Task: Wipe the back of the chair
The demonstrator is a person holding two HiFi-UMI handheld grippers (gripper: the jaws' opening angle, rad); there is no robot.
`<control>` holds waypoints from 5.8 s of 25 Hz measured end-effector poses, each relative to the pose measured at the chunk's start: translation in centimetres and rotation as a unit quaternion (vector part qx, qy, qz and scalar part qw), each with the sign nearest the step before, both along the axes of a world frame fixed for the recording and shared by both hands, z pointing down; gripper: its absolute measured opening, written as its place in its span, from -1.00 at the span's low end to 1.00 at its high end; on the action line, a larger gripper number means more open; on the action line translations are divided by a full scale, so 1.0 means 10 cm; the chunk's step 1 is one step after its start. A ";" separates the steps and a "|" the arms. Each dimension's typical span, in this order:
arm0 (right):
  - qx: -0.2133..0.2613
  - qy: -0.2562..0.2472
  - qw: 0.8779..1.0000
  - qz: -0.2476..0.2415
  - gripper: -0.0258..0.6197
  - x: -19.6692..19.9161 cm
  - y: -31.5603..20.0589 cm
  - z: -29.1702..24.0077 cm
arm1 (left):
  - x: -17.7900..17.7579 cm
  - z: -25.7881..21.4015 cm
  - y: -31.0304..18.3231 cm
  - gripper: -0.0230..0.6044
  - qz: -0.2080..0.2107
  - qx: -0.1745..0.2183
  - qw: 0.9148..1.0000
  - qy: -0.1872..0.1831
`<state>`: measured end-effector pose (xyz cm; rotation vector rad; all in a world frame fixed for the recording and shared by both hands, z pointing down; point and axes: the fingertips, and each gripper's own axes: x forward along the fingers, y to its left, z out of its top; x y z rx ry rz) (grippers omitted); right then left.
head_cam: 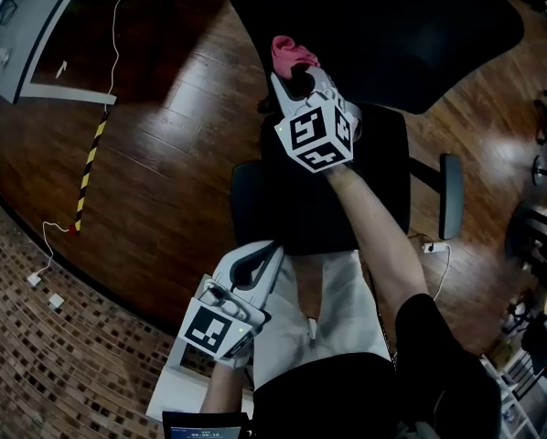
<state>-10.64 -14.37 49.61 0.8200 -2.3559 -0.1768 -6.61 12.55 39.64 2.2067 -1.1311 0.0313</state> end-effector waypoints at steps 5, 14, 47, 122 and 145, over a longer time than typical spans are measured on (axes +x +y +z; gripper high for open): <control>-0.033 -0.040 0.997 -0.065 -0.78 -0.43 0.25 0.04 | -0.19 0.07 0.02 -0.95 -0.007 -0.009 1.000 -0.006; -0.069 -0.060 0.993 -0.072 -0.78 -0.21 0.28 0.28 | -0.03 0.20 -0.14 -0.95 0.014 -0.010 1.000 -0.017; -0.083 0.012 0.975 0.205 -0.78 3.42 -0.54 0.71 | 1.60 0.44 -0.34 -0.95 0.118 -0.021 0.993 -0.017; -0.127 0.054 0.984 0.115 -0.78 1.71 0.02 1.60 | 0.81 0.75 -0.14 -0.95 0.092 -0.081 0.992 -0.016; -0.138 -0.018 0.929 0.343 -0.78 3.92 -0.37 1.08 | 1.62 0.62 -0.37 -0.95 0.168 -0.049 0.985 -0.010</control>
